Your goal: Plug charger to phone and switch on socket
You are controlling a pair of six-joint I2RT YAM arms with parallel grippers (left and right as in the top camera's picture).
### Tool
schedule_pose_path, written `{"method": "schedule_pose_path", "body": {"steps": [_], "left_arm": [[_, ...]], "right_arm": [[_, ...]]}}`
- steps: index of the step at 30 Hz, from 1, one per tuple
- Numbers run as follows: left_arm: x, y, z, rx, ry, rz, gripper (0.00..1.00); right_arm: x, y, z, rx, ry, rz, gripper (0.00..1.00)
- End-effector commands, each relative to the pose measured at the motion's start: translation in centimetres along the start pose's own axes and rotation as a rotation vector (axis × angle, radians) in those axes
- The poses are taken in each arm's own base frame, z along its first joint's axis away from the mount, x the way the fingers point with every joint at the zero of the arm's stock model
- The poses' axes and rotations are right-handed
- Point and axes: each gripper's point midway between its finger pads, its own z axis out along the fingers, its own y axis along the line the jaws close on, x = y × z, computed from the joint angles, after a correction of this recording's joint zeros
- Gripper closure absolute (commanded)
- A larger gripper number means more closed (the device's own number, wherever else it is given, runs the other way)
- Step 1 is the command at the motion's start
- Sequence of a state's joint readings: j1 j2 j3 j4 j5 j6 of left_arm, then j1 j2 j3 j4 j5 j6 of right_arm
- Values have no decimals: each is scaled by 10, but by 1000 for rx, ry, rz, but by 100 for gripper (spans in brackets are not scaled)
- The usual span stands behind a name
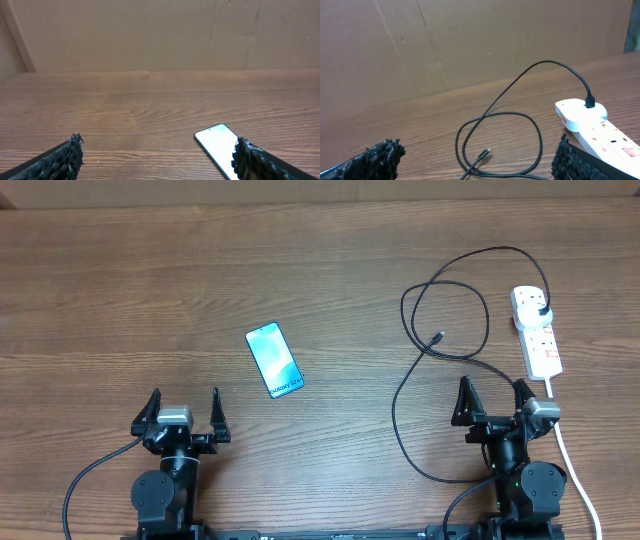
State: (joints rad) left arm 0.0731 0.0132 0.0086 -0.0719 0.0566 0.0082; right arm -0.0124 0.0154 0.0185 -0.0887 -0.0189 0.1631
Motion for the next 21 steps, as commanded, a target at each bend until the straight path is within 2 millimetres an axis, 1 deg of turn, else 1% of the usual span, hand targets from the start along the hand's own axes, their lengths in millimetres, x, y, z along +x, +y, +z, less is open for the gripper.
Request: {"method": "schedule_pose_path", "body": {"steps": [1,8,13,16,21], "left_arm": [[0,1,0,-2,-3,22,1],[0,0,0,-1,-3,19,0],[-1,-1,-1,8,-5,-16,0],[-8,-3,-2,19,-19,-61,0],[-26,-3,-5,19,-56,-62,0]], "right_arm": [[1,0,0,-3,-7,-5,0],[1,0,0,-3,-7,-5,0],[1,0,0,-3,-7,-4,0],[1,0,0,-3,-7,-4,0],[1,0,0,-3,-7,-4,0]]}}
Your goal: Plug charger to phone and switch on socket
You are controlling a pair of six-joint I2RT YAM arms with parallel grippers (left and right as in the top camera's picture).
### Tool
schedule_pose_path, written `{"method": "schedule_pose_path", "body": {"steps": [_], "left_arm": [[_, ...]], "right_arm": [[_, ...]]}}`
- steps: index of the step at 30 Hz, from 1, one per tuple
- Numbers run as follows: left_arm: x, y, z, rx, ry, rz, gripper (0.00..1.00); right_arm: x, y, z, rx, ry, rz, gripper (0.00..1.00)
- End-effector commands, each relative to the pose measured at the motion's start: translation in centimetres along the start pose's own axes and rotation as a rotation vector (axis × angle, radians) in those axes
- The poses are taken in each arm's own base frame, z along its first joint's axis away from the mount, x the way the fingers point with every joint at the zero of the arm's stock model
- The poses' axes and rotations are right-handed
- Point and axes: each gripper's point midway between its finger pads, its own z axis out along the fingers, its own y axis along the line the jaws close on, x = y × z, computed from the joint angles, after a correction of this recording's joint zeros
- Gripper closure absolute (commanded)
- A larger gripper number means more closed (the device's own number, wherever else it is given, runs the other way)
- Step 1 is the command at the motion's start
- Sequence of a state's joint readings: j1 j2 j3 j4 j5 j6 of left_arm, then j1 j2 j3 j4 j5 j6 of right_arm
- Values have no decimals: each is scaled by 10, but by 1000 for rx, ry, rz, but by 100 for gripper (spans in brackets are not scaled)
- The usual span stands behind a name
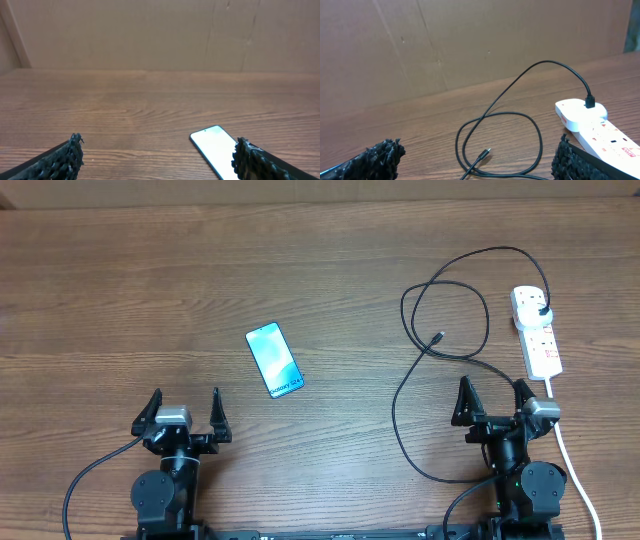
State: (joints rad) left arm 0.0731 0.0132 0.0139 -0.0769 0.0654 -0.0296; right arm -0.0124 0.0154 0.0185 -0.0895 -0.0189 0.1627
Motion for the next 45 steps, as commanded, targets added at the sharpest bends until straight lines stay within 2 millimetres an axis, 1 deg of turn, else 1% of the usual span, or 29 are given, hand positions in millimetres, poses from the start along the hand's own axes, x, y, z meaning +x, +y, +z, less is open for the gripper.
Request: {"method": "schedule_pose_path", "body": {"steps": [1,3,6,15,21,24,28,33,36,38,41,45], "left_arm": [[-28,-2,-6,12,-63,-23,0],[-35,-3,-7,12,-79,-22,0],[-52,-3,-11,12,-118,-18,0],[-118,-3,-33,1,-296,-7,0],[-166,-3,-51,-9,-466,-1,0],[-183,-4,-53,-8,-489,0,0],[-201,-6,-38,4,-441,1,0],[-238,-22,-10,103,-369,10,0],[-257,-31,9,166,-289,-58,0],[-266,-33,22,181,-221,-114,0],[-273,-42,43,204,-82,-157,0],[-271,-57,67,199,96,-169,0]], "right_arm": [[1,0,0,-3,-8,-4,0],[1,0,0,-3,-8,-4,0],[1,0,0,-3,-8,-4,0],[1,0,0,-3,-8,-4,0],[1,0,0,-3,-8,-4,0],[1,0,0,-3,-8,-4,0],[1,0,0,-3,-8,-4,0],[1,0,0,-3,-8,-4,0],[1,0,0,-3,-8,-4,0],[1,0,0,-3,-8,-4,0],[1,0,0,-3,-8,-4,0],[1,0,0,-3,-8,-4,0]]}}
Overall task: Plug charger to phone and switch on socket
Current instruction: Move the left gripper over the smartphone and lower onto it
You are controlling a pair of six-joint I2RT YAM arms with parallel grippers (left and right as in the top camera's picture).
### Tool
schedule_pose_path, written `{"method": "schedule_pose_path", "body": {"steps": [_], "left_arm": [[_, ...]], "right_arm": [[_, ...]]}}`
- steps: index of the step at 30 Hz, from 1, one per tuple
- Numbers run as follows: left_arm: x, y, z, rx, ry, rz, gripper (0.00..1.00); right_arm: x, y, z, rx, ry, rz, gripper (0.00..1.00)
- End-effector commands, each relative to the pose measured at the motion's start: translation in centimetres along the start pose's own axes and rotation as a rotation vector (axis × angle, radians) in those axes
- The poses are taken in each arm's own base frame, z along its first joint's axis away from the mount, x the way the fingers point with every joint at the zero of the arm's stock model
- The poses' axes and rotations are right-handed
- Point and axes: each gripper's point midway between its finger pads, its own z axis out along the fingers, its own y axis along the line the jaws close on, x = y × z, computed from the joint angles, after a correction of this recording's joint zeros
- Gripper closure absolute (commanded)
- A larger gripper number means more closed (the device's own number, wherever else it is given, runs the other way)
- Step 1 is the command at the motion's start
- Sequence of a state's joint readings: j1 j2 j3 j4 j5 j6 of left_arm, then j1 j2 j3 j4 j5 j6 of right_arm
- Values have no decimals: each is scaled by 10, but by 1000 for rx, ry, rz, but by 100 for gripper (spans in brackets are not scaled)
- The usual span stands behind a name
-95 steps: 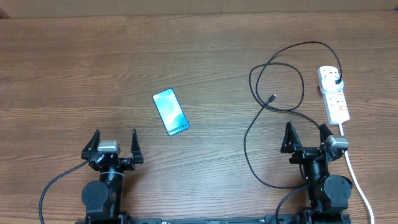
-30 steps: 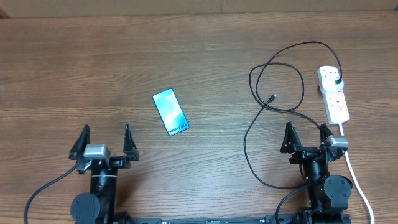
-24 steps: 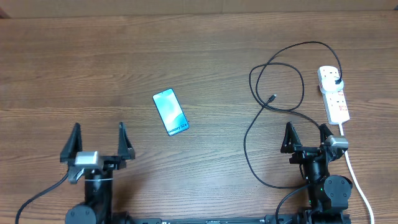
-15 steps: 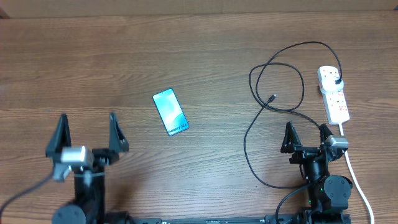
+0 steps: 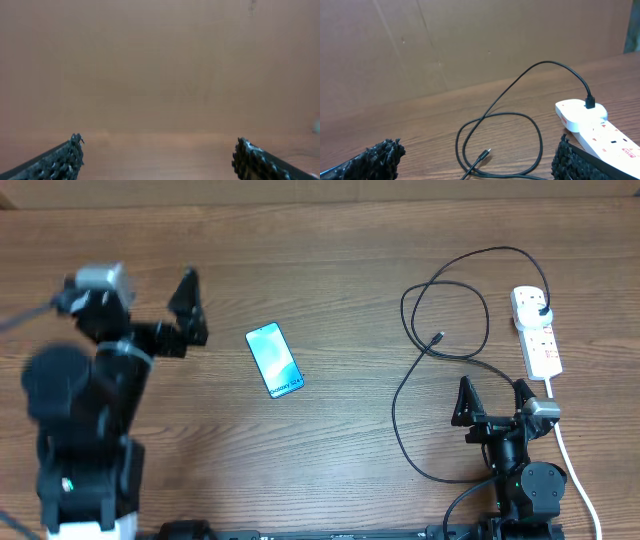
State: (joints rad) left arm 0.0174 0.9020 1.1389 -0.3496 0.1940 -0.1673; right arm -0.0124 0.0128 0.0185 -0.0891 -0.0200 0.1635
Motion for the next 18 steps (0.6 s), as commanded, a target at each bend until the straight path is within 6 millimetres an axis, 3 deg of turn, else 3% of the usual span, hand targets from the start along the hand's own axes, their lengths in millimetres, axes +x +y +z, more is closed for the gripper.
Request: {"method": "schedule_pose_path", "body": {"steps": [1,8,11,18], "left_arm": [[-12,-16,20,4,87,-37,0],[30,-58,58,31,393,26,0],[67,-67,65,46,531,38,0],[166,-58,56,18,935,29,0]], "right_arm": [[1,0,0,-2,-5,-5,0],[1,0,0,-2,-5,-5,0],[1,0,0,-2,-5,-5,0],[1,0,0,-2,-5,-5,0]]}}
